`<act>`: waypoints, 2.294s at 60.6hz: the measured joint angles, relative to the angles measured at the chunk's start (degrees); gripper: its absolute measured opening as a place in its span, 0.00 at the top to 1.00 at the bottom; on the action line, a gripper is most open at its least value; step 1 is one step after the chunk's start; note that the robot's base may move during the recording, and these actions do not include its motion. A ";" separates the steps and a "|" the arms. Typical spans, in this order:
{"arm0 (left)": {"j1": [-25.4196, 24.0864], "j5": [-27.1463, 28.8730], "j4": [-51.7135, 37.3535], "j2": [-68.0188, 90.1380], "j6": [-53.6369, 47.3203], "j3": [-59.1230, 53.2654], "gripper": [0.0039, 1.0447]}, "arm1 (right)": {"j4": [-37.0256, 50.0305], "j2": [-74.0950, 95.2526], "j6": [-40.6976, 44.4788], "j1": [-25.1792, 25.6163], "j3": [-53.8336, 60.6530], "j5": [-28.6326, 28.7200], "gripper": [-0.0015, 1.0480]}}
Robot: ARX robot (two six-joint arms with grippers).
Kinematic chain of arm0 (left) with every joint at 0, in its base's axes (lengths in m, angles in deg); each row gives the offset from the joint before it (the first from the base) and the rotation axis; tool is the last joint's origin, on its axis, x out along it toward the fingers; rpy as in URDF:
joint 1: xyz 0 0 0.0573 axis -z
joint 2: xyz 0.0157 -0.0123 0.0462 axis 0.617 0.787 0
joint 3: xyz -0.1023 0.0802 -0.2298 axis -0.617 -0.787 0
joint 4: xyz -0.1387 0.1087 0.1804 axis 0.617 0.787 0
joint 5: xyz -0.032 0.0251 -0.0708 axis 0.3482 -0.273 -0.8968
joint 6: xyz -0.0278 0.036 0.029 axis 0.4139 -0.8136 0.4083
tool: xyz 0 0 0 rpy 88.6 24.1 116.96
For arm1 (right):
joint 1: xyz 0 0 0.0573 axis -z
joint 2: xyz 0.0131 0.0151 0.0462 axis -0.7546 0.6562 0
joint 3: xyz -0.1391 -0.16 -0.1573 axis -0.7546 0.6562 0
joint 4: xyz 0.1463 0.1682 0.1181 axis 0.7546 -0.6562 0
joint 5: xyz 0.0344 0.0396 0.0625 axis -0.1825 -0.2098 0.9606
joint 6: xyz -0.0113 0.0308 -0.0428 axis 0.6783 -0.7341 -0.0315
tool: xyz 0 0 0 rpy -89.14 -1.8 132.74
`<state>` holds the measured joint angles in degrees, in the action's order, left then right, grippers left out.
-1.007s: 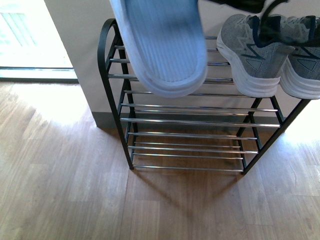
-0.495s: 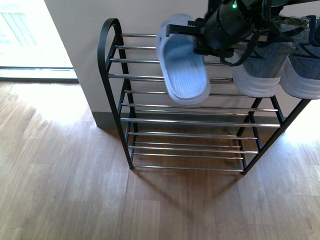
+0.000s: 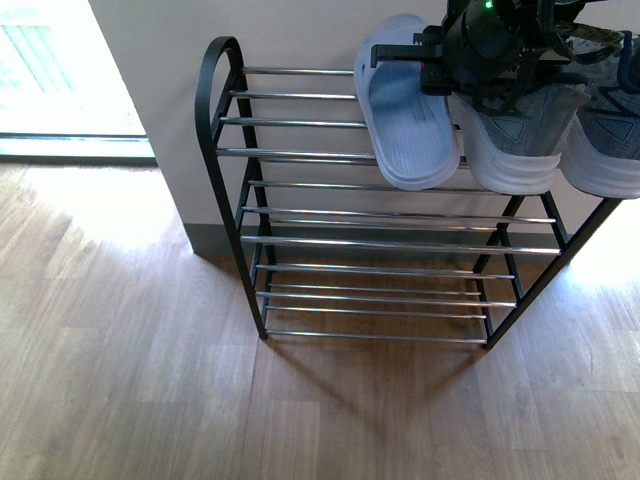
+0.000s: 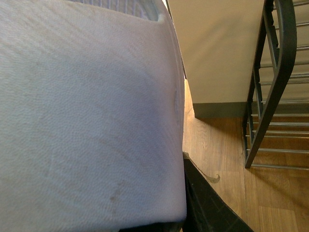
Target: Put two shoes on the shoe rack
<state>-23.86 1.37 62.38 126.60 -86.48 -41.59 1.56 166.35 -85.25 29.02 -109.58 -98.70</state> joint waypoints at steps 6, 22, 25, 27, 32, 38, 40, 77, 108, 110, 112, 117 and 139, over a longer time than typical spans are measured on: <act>0.00 0.00 0.00 0.00 0.00 0.00 0.98 | 0.42 -0.02 0.00 0.00 0.02 0.52 0.71; 0.00 0.00 0.00 0.00 0.00 0.00 0.98 | 5.68 -3.45 1.01 -0.92 5.49 2.95 0.34; 0.00 0.00 0.00 0.00 0.00 0.00 0.98 | 7.15 -5.35 1.05 -1.20 7.54 3.96 0.28; 0.00 0.00 0.00 0.00 0.00 0.00 0.98 | 8.35 -7.10 1.05 -1.42 9.31 4.68 0.23; 0.00 0.00 0.00 0.00 0.00 0.00 0.98 | 11.23 -12.00 0.98 -1.86 13.79 6.82 0.11; 0.00 0.00 0.00 0.00 0.00 0.00 0.98 | 14.86 -19.28 0.22 -2.34 19.93 9.75 0.09; 0.00 0.00 0.00 0.00 0.00 0.00 0.98 | 17.16 -23.65 0.15 -2.58 23.74 11.13 0.09; 0.00 0.00 0.00 0.00 0.00 0.00 0.98 | 29.66 -77.29 0.55 6.88 72.19 20.76 0.09; 0.00 0.02 0.00 0.00 0.00 0.00 0.98 | 28.83 -91.84 11.58 12.39 82.20 8.07 0.85; 0.00 0.00 0.00 0.00 0.00 0.00 0.98 | 28.20 -92.78 11.63 12.76 82.53 8.52 0.90; 0.00 0.00 0.00 0.00 0.00 0.00 0.98 | 27.63 -93.72 11.65 13.16 82.86 8.85 0.95; 0.00 0.00 0.00 0.00 0.00 0.00 0.98 | 26.12 -95.89 11.89 14.27 83.52 9.90 0.98; 0.00 0.02 0.00 0.00 0.00 0.00 0.98 | 21.29 -104.72 12.00 19.80 86.05 15.12 0.98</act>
<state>-23.86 1.39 62.38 126.60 -86.48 -41.59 22.84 61.64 -73.25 48.82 -23.53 -83.57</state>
